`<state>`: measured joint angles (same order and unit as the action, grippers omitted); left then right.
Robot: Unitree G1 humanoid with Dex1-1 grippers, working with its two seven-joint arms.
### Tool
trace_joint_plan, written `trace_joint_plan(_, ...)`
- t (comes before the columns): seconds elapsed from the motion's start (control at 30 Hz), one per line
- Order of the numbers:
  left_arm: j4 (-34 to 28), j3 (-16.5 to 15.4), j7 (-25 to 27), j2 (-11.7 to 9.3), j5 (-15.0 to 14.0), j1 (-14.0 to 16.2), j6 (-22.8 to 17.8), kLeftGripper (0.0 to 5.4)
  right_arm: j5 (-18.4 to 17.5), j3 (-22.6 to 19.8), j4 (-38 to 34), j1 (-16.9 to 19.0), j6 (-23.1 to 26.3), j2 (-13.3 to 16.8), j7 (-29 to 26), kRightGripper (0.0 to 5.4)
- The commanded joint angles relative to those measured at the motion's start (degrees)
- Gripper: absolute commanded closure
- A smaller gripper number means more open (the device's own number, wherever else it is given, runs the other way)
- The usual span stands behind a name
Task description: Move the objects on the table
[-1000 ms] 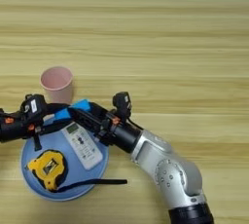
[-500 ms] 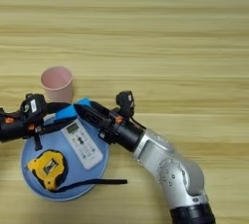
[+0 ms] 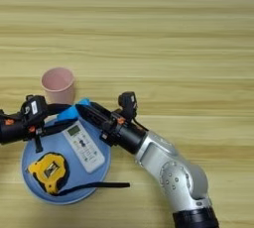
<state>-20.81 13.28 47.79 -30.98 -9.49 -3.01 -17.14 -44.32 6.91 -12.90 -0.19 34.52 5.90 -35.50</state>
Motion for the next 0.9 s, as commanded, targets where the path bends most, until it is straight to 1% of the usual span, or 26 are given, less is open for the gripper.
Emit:
trace_joint_plan(0.03,0.88,0.27,-0.13,-0.47,0.46,-0.41,0.34,4.06,-1.16,0.54,-1.88,-0.02,0.42,-0.24,-1.38,4.36)
trace_joint_plan(0.47,2.3,0.49,-0.21,-0.53,1.09,-0.04,3.14,4.06,-1.58,0.28,-2.51,0.24,0.47,-0.32,-1.34,4.37)
trace_joint_plan(0.5,2.44,0.53,-0.19,-0.53,1.13,-0.02,3.39,3.99,-1.6,0.26,-2.52,0.25,0.46,-0.34,-1.34,4.37)
trace_joint_plan(0.53,2.5,0.57,-0.18,-0.56,1.23,0.0,3.69,3.76,-1.64,0.24,-2.61,0.3,0.47,-0.34,-1.32,4.38)
trace_joint_plan(0.6,2.63,0.7,-0.14,-0.64,1.38,0.05,4.24,3.62,-1.71,0.21,-2.73,0.36,0.47,-0.33,-1.28,4.42)
trace_joint_plan(0.67,2.74,0.73,-0.15,-0.63,1.38,0.05,4.5,3.37,-1.78,0.19,-2.8,0.39,0.46,-0.29,-1.27,4.63)
trace_joint_plan(0.8,2.76,0.67,-0.29,-0.51,1.39,0.09,4.68,2.99,-1.9,0.09,-2.9,0.4,0.48,-0.24,-1.25,4.63)
trace_joint_plan(0.87,2.81,0.7,-0.34,-0.45,1.42,0.06,4.73,2.89,-1.92,0.02,-2.8,0.33,0.45,-0.21,-1.28,4.63)
trace_joint_plan(0.9,2.81,0.71,-0.35,-0.44,1.42,0.06,4.76,2.72,-1.93,0.0,-2.77,0.31,0.43,-0.2,-1.29,4.63)
